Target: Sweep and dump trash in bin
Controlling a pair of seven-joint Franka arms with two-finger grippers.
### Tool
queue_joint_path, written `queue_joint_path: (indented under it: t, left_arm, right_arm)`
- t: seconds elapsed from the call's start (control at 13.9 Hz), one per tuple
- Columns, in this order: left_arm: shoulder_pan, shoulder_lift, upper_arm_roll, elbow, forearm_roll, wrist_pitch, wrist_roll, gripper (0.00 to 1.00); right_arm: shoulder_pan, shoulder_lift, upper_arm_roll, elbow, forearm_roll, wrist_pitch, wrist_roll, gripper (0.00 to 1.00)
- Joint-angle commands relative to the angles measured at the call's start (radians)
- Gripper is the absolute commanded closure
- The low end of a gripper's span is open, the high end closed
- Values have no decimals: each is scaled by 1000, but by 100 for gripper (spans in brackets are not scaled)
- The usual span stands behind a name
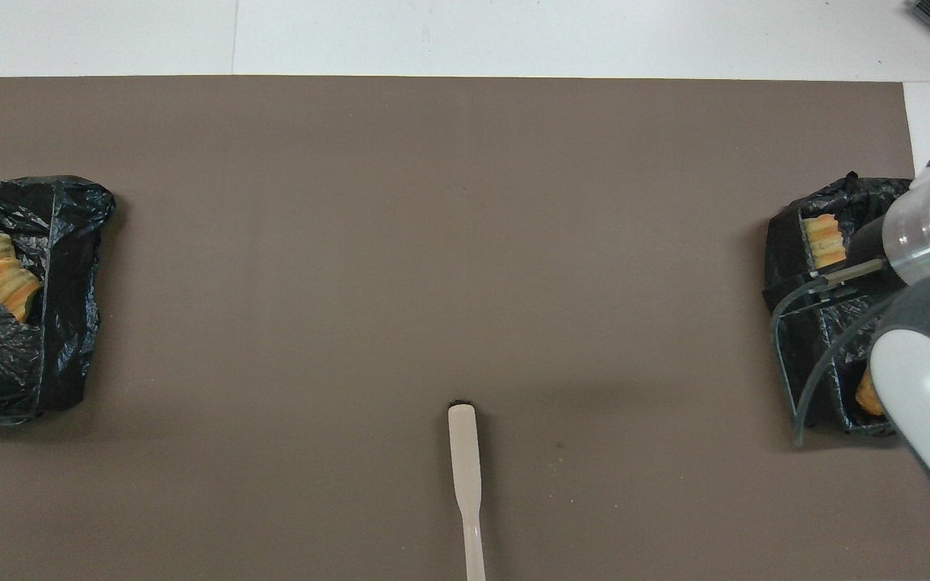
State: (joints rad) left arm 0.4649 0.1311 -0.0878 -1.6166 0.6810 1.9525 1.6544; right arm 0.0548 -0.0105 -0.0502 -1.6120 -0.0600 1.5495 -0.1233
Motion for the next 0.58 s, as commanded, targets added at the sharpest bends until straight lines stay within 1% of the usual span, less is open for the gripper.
queue_joint_path:
  t: [0.0,0.07,0.22,0.29,0.36,0.51]
  left_arm:
    - [-96,-38,13,-42,132,8,-15,100]
    - [-124,-39,13,-49,153,-7,-15,100]
    - [-185,-39,13,-48,239,-21,-13,100]
    - [-193,-39,13,-43,265,-30,-13,100]
    - [-196,-36,13,-31,294,-38,-11,100]
    - [-254,-21,13,7,336,-104,-28,100]
  right_arm:
    - [-12,9,-45,53,2,-20,-6,0]
    - [-12,7,-59,55,3,-20,11,0]
    - [-12,-9,-72,55,34,-28,28,0]
    - [-9,-31,-80,55,37,-31,30,0]
    - [-7,-45,-77,54,35,-40,30,0]
    - [-6,-58,-71,43,35,-61,31,0]
